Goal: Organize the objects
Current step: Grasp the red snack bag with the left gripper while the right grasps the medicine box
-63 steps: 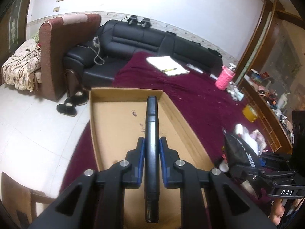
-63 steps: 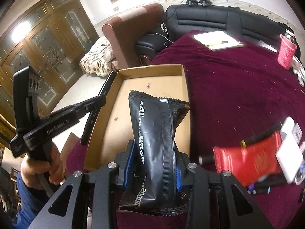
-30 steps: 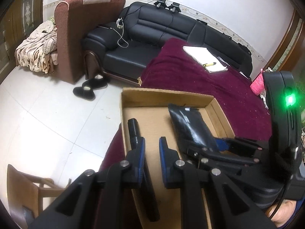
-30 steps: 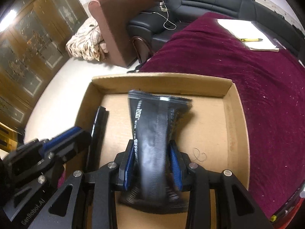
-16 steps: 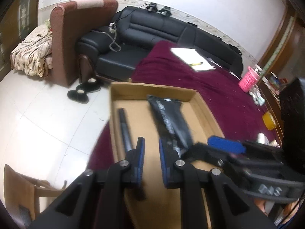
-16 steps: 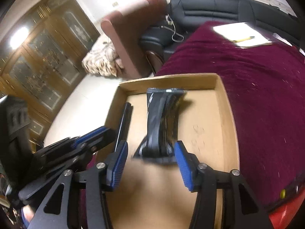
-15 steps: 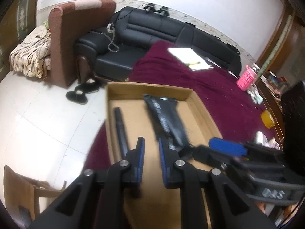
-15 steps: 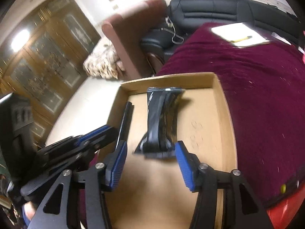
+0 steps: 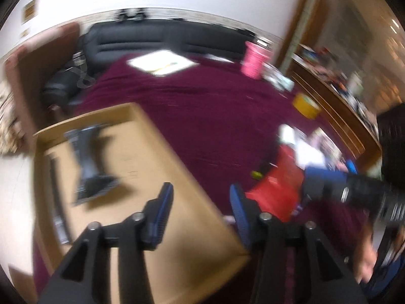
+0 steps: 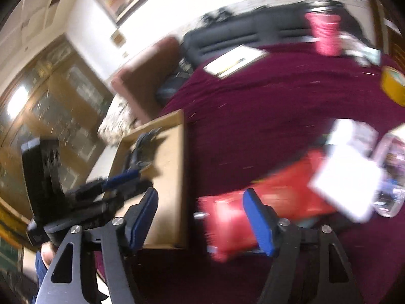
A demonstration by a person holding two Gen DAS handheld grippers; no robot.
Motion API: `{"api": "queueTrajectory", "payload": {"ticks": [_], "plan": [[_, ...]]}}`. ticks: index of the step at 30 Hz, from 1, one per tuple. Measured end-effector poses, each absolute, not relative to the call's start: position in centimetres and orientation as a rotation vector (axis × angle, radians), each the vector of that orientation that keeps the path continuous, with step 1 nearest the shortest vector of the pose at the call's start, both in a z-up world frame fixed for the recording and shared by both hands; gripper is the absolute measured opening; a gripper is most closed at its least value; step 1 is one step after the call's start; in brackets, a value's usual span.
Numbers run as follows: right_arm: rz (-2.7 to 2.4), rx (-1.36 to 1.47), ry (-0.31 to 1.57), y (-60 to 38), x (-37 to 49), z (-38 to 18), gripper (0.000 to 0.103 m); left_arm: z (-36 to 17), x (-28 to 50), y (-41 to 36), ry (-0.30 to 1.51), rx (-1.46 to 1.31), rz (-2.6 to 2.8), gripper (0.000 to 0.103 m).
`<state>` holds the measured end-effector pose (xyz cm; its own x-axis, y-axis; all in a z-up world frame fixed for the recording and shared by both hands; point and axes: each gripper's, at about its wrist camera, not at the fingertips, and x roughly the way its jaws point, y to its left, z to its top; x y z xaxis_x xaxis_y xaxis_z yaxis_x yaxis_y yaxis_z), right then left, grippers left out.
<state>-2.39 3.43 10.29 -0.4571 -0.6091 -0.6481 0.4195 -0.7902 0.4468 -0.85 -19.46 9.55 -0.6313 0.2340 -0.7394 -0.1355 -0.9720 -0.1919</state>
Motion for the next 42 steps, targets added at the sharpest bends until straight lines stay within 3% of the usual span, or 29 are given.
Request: {"api": "queueTrajectory", "payload": {"ticks": [2,4,5,11,14,20,21,24,30,33,35,37,38,39,41,42], "plan": [[-2.319,1.105,-0.353,7.2,-2.5,10.6,0.079,9.3,-1.3,-16.2,-0.075,-1.231,2.592,0.055],[-2.365,1.099,-0.397,10.1,-2.6,10.6,0.082,8.9,-1.8,-13.1,0.013,-1.236,2.509,0.073],[-2.384,1.107,-0.402,11.1,-2.6,10.6,0.085,8.6,-2.1,-11.6,0.071,-1.248,2.483,0.076],[-2.578,1.119,-0.414,18.2,-4.0,11.2,0.091,7.0,-2.6,-4.4,0.670,-1.208,2.535,0.087],[-2.641,1.150,-0.437,21.2,-5.8,11.5,0.092,5.9,-3.6,-2.5,0.805,-1.215,2.492,0.088],[-2.760,1.337,-0.353,24.9,-10.4,9.4,0.092,5.2,-6.3,-2.2,0.655,-1.308,2.473,0.088],[-2.764,1.356,-0.368,25.6,-10.8,8.8,0.092,5.2,-6.5,-2.5,0.605,-1.321,2.475,0.084],[-2.729,1.424,-0.399,26.6,-12.9,7.0,0.092,4.7,-6.1,-2.5,0.479,-1.318,2.456,0.060],[-2.623,1.496,-0.235,23.9,-13.8,4.8,0.092,4.3,-4.9,-2.6,0.344,-1.293,2.607,0.061],[-2.632,1.478,-0.039,21.1,-13.1,4.5,0.092,4.1,-4.9,-2.1,0.336,-1.278,2.666,0.064],[-2.655,1.509,0.146,19.4,-12.7,3.8,0.092,4.1,-5.3,-1.7,0.347,-1.278,2.693,0.070],[-2.698,1.478,0.269,18.5,-12.3,3.4,0.092,4.0,-5.5,-1.7,0.362,-1.277,2.732,0.086],[-2.718,1.459,0.281,18.5,-12.1,3.3,0.091,3.9,-5.7,-1.9,0.362,-1.272,2.746,0.088],[-2.744,1.420,0.272,18.6,-11.8,3.4,0.090,3.9,-5.8,-2.1,0.338,-1.263,2.747,0.088],[-2.745,1.409,0.263,18.8,-11.8,3.5,0.077,3.7,-5.9,-2.8,0.255,-1.255,2.734,0.084],[-2.748,1.404,0.256,19.0,-11.7,3.6,0.077,3.6,-6.0,-3.0,0.202,-1.250,2.707,0.067]]}}
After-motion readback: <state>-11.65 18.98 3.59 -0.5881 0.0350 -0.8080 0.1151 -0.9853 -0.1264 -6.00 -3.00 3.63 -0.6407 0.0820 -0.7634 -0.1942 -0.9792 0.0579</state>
